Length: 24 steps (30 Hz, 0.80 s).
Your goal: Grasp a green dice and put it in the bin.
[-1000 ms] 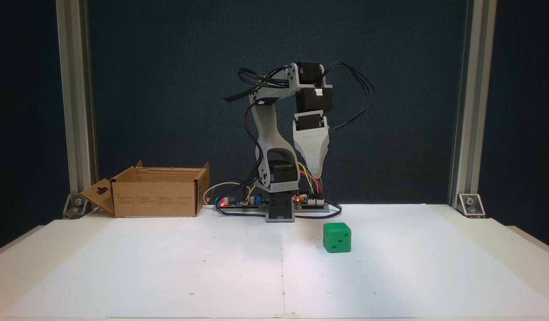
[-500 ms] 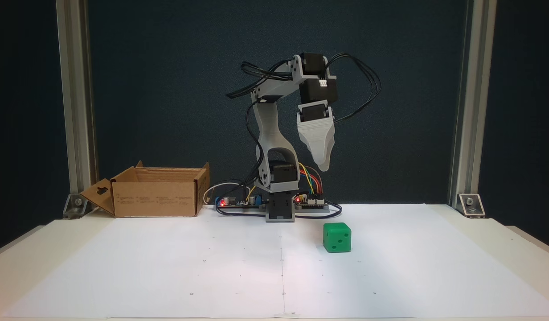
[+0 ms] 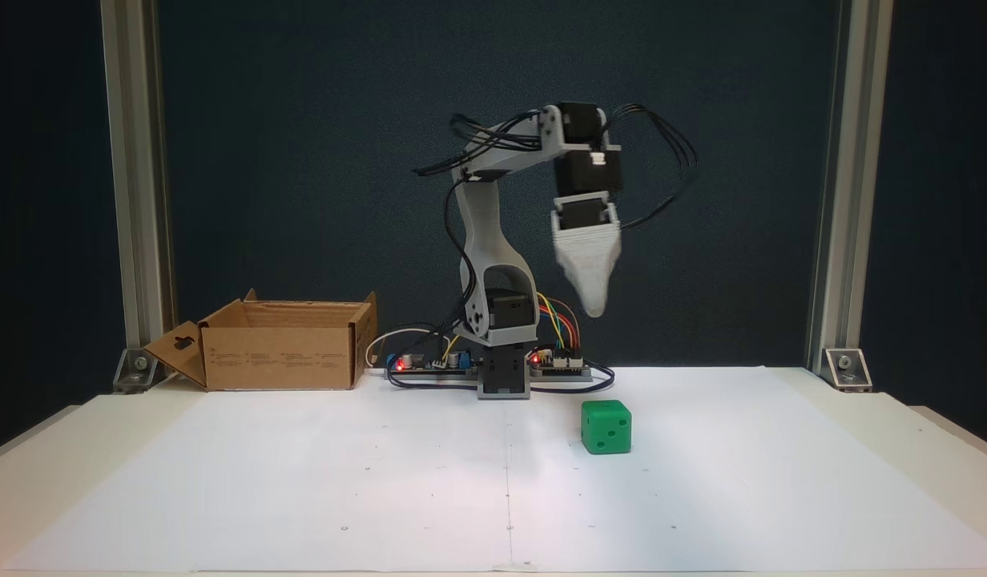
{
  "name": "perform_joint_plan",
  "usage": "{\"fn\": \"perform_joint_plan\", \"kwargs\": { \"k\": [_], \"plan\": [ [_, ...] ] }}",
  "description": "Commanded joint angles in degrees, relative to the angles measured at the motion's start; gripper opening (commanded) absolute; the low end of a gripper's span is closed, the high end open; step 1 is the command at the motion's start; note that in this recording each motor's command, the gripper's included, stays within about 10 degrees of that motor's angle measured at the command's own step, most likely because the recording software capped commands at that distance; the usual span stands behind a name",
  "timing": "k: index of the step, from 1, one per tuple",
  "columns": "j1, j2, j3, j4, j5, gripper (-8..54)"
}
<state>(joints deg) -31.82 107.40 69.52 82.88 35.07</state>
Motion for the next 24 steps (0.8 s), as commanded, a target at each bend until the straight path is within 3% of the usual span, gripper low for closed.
{"fn": "perform_joint_plan", "kwargs": {
  "k": [1,24],
  "plan": [
    [-0.3,0.1,-3.1,-2.6,4.1,37.1],
    [0.8,-2.0,7.9,-6.1,4.1,39.4]
  ]
}}
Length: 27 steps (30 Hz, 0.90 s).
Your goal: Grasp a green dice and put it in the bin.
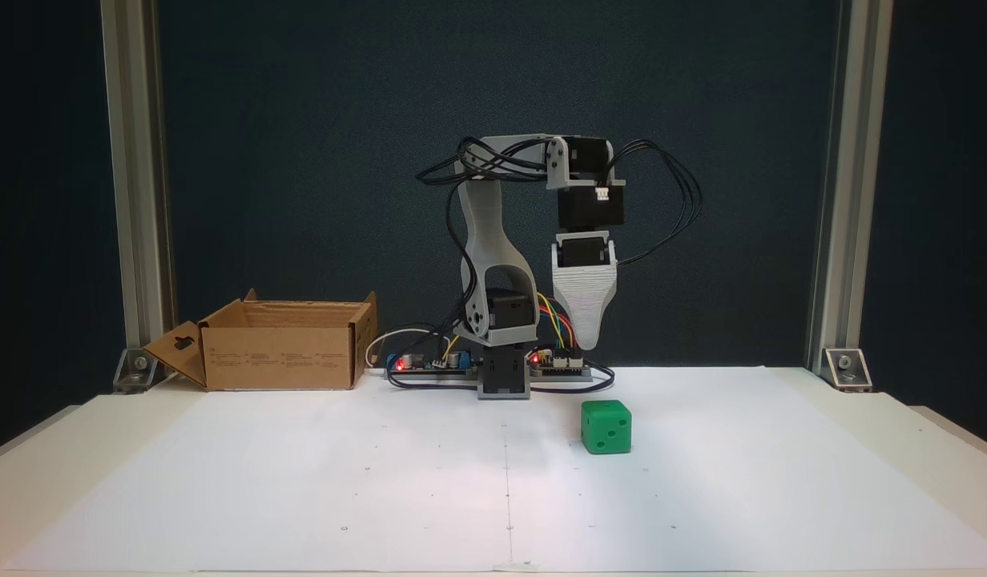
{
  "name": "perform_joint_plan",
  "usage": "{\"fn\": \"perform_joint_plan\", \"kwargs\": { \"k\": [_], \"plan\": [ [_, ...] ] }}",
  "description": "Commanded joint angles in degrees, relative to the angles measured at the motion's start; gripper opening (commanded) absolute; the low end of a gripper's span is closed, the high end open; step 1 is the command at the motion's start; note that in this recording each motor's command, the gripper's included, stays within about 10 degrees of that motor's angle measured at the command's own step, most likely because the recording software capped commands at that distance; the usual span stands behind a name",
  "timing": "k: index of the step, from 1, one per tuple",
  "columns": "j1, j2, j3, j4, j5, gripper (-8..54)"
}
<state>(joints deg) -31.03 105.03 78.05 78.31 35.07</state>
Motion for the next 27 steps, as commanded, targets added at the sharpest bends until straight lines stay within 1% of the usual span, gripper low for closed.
{"fn": "perform_joint_plan", "kwargs": {
  "k": [1,17,27],
  "plan": [
    [-0.1,0.3,-0.6,-1.5,4.1,39.4],
    [-0.2,-0.3,-0.2,-4.2,4.0,39.5],
    [-0.8,-0.5,3.5,-6.9,4.1,39.5]
  ]
}}
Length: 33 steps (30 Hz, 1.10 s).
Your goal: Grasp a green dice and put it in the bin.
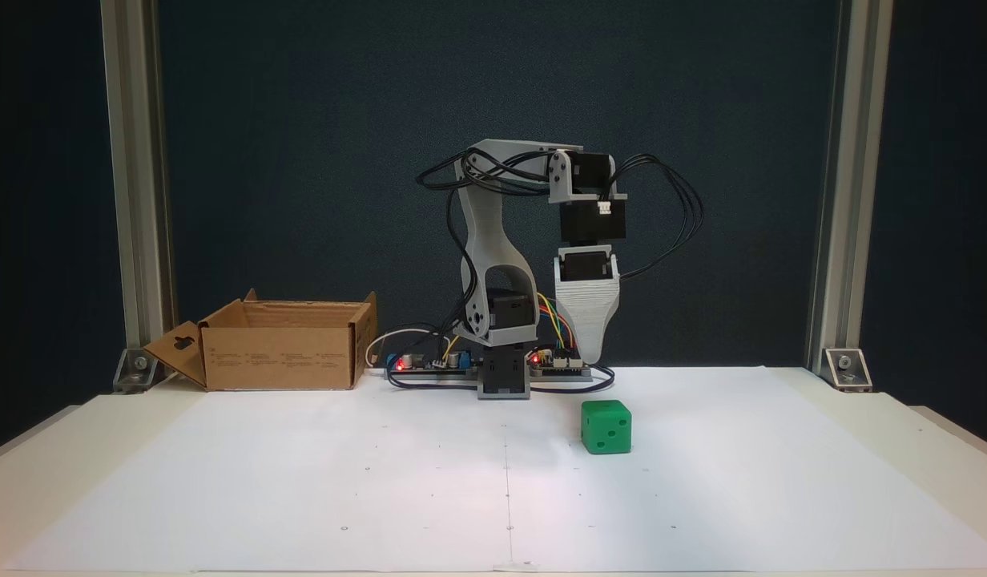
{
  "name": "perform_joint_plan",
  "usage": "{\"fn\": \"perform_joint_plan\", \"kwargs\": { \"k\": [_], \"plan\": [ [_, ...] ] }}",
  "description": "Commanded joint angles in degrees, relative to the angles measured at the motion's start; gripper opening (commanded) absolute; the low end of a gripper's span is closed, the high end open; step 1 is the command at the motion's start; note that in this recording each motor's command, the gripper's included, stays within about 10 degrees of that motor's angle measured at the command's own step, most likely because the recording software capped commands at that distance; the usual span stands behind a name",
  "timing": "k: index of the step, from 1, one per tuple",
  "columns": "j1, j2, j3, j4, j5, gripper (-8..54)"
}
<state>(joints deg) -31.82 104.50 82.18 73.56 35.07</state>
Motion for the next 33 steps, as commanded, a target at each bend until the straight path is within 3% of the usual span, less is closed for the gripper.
{"fn": "perform_joint_plan", "kwargs": {
  "k": [1,33],
  "plan": [
    [0.0,-0.1,0.0,-2.9,4.1,39.5],
    [-1.3,-6.2,4.7,-11.0,4.1,39.5]
  ]
}}
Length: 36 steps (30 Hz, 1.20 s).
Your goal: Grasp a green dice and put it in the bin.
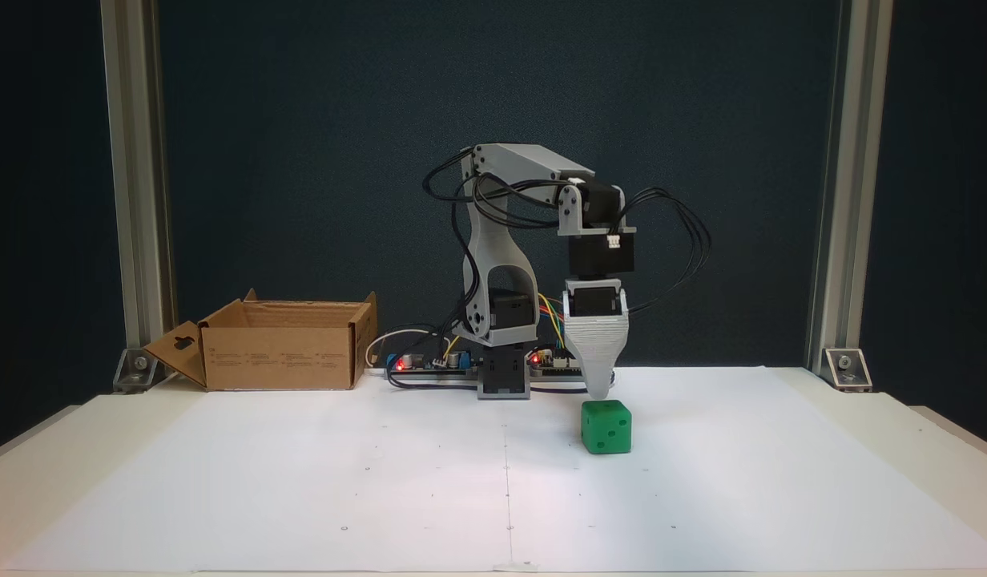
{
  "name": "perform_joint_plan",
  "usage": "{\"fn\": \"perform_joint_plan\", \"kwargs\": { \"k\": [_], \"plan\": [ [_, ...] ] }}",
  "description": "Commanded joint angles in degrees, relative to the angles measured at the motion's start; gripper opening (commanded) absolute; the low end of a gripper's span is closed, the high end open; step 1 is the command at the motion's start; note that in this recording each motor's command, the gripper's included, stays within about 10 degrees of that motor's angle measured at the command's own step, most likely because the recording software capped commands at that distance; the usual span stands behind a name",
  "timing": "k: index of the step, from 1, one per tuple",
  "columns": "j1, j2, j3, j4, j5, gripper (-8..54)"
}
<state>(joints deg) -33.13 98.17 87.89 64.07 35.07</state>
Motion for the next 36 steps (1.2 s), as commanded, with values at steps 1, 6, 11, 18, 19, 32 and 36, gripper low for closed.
{"fn": "perform_joint_plan", "kwargs": {
  "k": [1,6,11,18,19,32,36],
  "plan": [
    [-0.2,-0.2,-0.9,-1.7,4.1,39.5],
    [-0.8,-2.0,-1.0,-3.1,4.1,39.5],
    [-1.0,-3.7,-1.0,-4.1,4.1,39.5],
    [-1.1,-6.3,-0.9,-5.8,4.1,40.0],
    [-1.1,-6.4,-0.9,-6.0,4.1,40.0],
    [-1.1,-9.1,0.0,-6.5,4.2,40.0],
    [-1.0,-9.1,1.0,-6.5,4.3,39.8]
  ]
}}
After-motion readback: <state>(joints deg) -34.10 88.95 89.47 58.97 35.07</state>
